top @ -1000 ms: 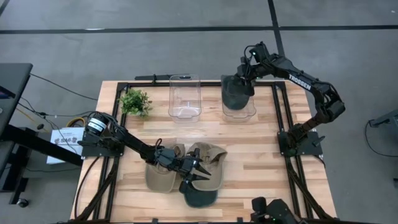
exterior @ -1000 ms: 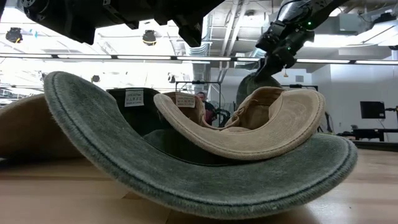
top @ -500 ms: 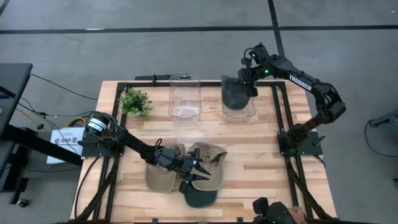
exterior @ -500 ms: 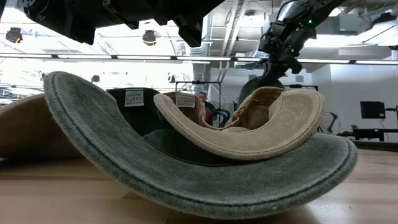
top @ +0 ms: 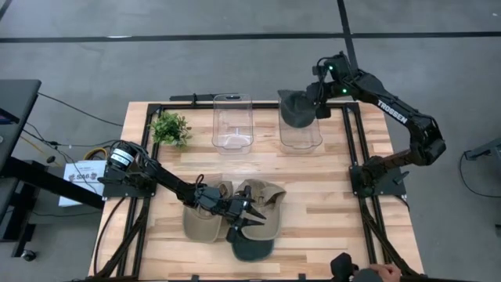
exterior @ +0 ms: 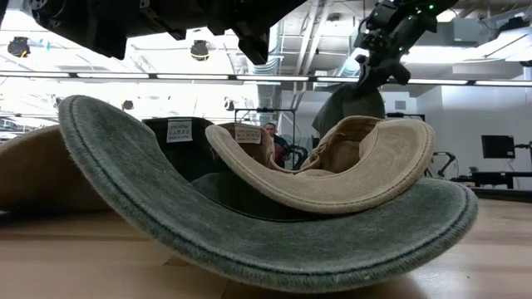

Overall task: Pick & Place hat
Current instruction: Put the right black cap into the right transparent bin

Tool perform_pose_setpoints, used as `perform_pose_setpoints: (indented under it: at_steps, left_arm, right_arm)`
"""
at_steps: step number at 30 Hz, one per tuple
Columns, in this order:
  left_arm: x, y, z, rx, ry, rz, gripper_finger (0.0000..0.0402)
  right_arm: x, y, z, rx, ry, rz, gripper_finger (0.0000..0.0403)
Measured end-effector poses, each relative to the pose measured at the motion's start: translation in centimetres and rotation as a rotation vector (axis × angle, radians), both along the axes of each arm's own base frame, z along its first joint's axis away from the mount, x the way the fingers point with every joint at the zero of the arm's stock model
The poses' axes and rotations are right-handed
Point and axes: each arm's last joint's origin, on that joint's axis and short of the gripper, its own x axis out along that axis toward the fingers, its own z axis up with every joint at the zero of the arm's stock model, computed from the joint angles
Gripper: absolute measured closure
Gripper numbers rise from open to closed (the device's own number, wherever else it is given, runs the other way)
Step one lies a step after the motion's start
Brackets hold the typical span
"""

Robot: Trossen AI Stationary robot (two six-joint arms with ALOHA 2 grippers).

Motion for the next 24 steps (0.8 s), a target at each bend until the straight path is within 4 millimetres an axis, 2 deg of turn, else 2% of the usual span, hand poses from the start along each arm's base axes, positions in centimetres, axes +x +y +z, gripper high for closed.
perform_pose_setpoints:
  at_steps: [8, 18, 24]
  left_arm:
    - [0.0, 0.0, 0.0, 0.0, 0.0, 0.0, 0.0325]
    - [0.0, 0.0, 0.0, 0.0, 0.001, 0.0, 0.0325]
    - [0.0, 0.0, 0.0, 0.0, 0.001, 0.0, 0.0325]
  right_arm:
    - [0.4, 0.1, -0.1, 0.016, -0.056, 0.147, 0.0401]
    - [1.5, -1.4, -2.3, 0.048, -0.004, 0.174, 0.0402]
    - [1.6, -2.1, -2.8, 0.025, 0.029, 0.145, 0.0402]
